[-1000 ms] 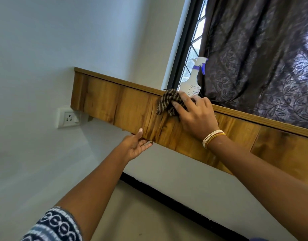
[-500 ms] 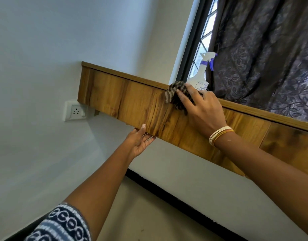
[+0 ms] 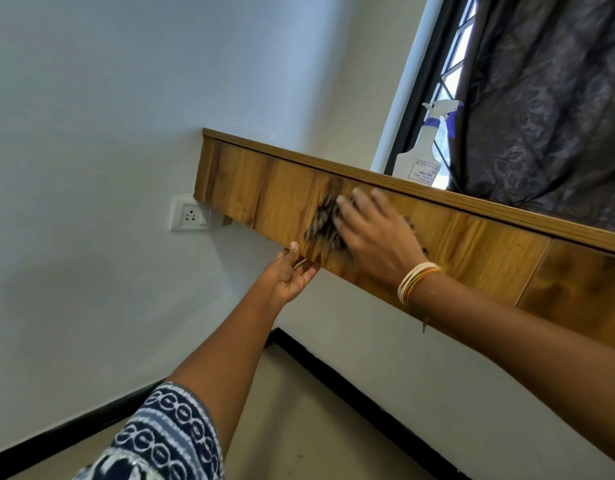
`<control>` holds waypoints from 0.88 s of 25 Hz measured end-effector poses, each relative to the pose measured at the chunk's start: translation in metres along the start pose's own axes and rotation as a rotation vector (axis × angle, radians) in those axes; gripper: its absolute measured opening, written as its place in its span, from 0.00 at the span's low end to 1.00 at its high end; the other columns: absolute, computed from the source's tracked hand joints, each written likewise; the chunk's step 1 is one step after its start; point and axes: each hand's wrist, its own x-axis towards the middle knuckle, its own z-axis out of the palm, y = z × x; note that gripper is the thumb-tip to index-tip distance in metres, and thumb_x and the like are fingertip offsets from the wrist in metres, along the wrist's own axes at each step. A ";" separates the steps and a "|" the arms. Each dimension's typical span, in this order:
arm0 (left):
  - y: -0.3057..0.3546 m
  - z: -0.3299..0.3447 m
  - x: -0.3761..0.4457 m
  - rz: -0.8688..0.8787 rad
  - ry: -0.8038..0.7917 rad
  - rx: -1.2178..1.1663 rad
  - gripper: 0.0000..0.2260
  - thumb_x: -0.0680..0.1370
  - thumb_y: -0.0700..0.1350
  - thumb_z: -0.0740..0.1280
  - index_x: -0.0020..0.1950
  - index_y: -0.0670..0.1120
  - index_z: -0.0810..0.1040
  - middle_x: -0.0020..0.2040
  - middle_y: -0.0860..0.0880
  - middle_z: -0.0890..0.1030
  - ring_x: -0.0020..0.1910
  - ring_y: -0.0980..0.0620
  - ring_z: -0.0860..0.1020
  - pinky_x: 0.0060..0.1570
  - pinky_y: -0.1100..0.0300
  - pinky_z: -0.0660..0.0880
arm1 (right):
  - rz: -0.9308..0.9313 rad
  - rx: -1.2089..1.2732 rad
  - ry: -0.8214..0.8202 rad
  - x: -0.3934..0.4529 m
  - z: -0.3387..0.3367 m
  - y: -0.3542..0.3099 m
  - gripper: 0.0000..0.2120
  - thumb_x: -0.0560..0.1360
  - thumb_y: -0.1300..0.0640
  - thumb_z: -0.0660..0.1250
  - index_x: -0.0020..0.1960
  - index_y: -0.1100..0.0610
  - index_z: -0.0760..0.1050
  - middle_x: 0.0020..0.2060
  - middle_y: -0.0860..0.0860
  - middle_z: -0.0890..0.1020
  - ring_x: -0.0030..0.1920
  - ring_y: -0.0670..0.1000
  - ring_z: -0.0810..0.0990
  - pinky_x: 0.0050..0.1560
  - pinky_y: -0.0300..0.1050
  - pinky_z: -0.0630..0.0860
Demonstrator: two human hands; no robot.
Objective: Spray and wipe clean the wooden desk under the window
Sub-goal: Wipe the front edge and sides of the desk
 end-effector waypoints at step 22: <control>0.008 -0.015 0.006 -0.095 -0.158 -0.056 0.12 0.84 0.38 0.55 0.65 0.38 0.70 0.54 0.36 0.79 0.52 0.41 0.80 0.40 0.48 0.83 | -0.237 0.088 -0.068 0.034 0.024 -0.027 0.18 0.74 0.57 0.67 0.63 0.60 0.78 0.64 0.61 0.77 0.64 0.63 0.75 0.64 0.58 0.73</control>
